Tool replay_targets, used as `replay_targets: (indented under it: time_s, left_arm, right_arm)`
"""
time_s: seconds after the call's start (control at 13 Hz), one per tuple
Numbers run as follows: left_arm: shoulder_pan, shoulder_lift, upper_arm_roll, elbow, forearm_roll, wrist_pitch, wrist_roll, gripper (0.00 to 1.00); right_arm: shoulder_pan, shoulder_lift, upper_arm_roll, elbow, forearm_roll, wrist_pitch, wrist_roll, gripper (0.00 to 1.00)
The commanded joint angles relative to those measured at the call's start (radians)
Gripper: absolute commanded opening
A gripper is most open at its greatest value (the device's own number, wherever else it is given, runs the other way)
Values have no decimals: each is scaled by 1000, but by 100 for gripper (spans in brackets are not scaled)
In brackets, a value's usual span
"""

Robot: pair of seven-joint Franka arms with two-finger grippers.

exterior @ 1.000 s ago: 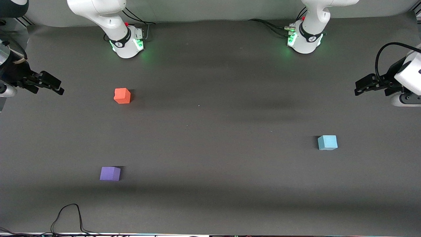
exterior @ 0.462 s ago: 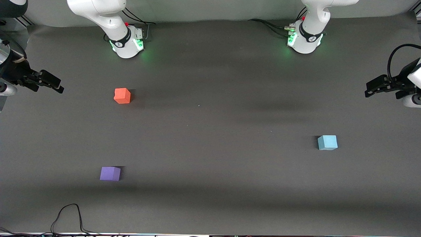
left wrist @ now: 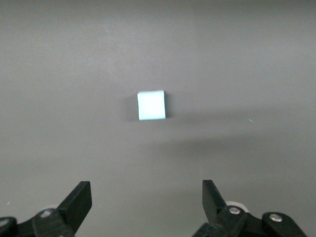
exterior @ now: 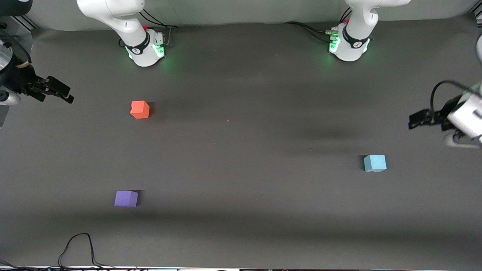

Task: Place blue block between orange and purple blocks
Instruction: 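Reach the left gripper down to the light-blue cube and grasp it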

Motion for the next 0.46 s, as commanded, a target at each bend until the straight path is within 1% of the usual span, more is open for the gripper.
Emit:
replay_targets:
  time_s: [0.0,0.15,0.38]
  left_arm:
    - [11,54,2,-137,7,195,17,100]
    - [11,120,2,-203,4,350,17,100]
    - [8,242,0,-237,-4,519,9,100]
  right_arm:
    - [4,-36,-11,-49,1,19,-11,100]
    - [4,-39,-11,-56,1,24,-11,100]
    - [-2,-48,-9,-63,1,24,-11,100]
